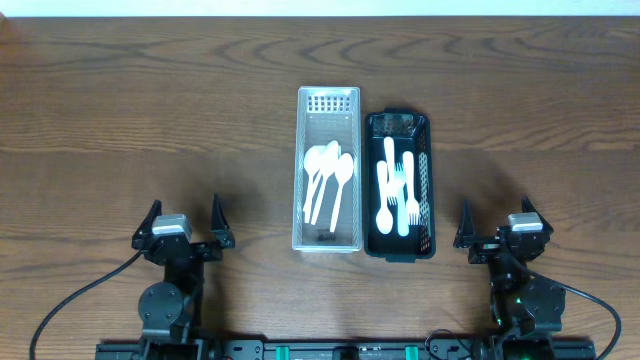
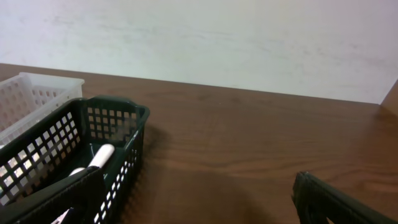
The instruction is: Pack container
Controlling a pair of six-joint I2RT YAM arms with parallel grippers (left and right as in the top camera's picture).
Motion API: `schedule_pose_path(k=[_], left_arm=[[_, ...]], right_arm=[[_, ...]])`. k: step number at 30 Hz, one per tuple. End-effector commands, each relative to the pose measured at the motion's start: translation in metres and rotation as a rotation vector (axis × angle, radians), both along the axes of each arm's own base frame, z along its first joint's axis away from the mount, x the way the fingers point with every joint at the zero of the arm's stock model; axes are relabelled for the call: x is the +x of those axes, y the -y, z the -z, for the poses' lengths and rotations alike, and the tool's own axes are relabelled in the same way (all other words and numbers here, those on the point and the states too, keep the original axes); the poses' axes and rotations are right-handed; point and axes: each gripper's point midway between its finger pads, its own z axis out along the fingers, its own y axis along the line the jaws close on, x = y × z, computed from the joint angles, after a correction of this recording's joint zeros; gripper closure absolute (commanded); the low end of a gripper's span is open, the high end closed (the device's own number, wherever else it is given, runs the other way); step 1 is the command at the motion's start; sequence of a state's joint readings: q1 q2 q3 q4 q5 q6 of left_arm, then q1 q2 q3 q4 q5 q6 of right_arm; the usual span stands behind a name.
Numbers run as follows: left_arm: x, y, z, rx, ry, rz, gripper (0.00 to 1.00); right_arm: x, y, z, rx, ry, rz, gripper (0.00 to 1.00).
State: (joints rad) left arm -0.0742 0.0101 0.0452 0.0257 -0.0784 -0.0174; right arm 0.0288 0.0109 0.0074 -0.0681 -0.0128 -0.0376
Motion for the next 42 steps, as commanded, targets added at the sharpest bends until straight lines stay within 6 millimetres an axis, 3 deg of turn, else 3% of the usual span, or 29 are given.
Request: schedule_pose_path(k=[1, 4, 42], left_arm=[[0.002, -0.005, 0.018, 0.019, -0.032, -0.02, 0.02], [-0.001, -0.005, 0.042, 0.021, -0.131, -0.017, 0.02], [0.0, -0.004, 0.043, 0.021, -0.138, -0.009, 0.02]], right_arm=[[0.0, -0.005, 0.001, -0.011, 0.0, -0.024, 0.01], [0.0, -0.005, 0.001, -0.011, 0.0, -0.024, 0.01], [0.0, -0.005, 0.001, -0.011, 0.0, -0.024, 0.01]])
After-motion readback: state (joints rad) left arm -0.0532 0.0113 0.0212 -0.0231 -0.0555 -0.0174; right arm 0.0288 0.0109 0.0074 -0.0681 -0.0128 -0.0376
